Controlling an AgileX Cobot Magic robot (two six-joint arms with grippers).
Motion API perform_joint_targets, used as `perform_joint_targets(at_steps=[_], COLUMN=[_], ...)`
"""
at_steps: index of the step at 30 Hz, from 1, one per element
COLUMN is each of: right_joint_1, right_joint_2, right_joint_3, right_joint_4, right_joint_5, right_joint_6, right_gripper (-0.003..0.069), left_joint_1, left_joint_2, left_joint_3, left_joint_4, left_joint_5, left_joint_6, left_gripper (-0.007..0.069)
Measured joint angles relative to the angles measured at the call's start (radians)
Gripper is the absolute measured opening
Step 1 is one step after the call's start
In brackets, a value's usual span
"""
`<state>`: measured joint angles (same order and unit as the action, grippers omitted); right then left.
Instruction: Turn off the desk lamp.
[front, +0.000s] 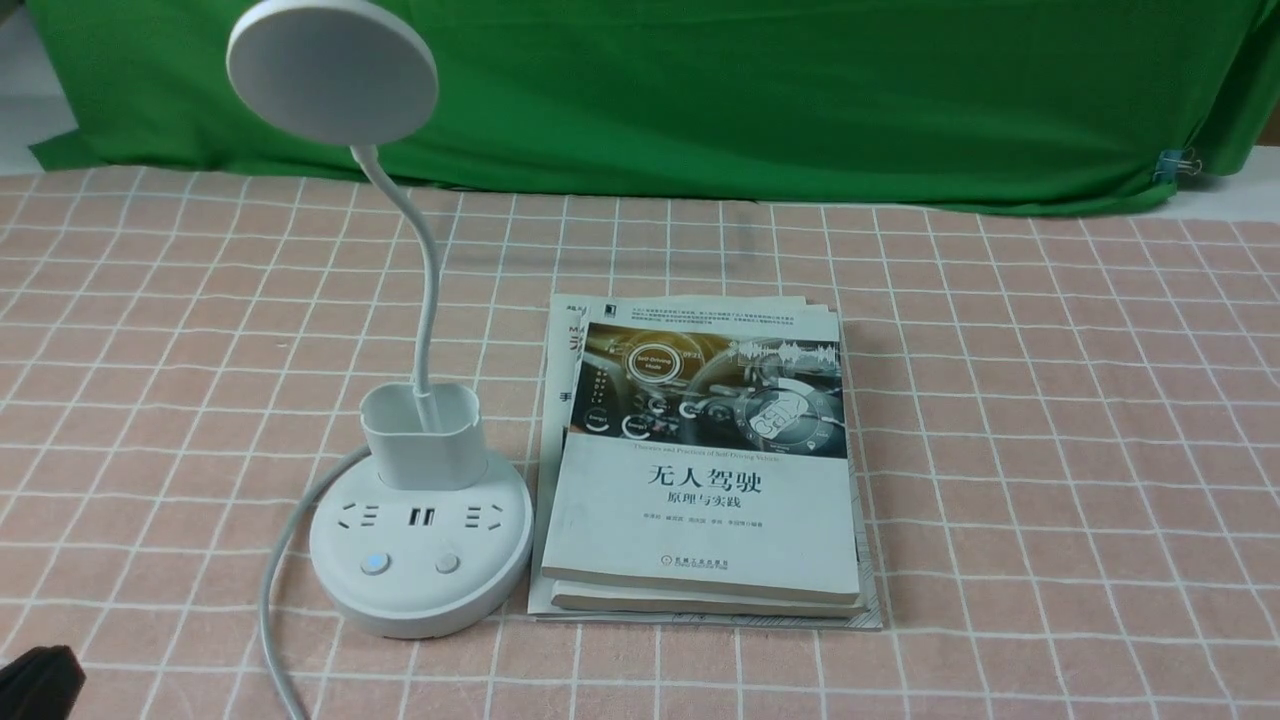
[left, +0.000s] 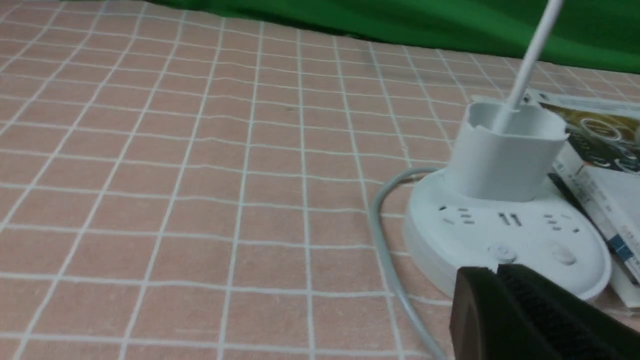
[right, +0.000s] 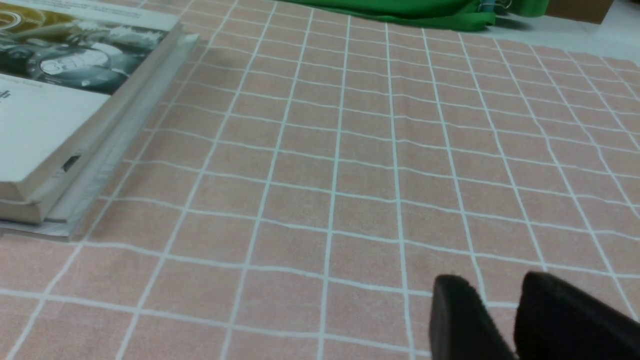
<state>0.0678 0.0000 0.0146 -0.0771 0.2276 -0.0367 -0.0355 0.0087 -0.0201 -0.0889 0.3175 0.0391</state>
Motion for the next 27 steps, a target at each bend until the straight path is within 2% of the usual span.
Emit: perform_joint_targets(at_steps=[27], right_joint_1=[0.0], right_joint_2=[0.0], right_joint_3=[0.0], right_joint_4=[0.0], right_joint_5=[-0.001], right_joint_6=[0.0], right_gripper=[0.0242], left_joint_1=[0.01], left_joint_2=[-0.009], left_joint_3=[0.026], left_joint_4=[-0.038], left_joint_5=[-0.002], left_joint_6=[0.003], left_gripper=[0.0006])
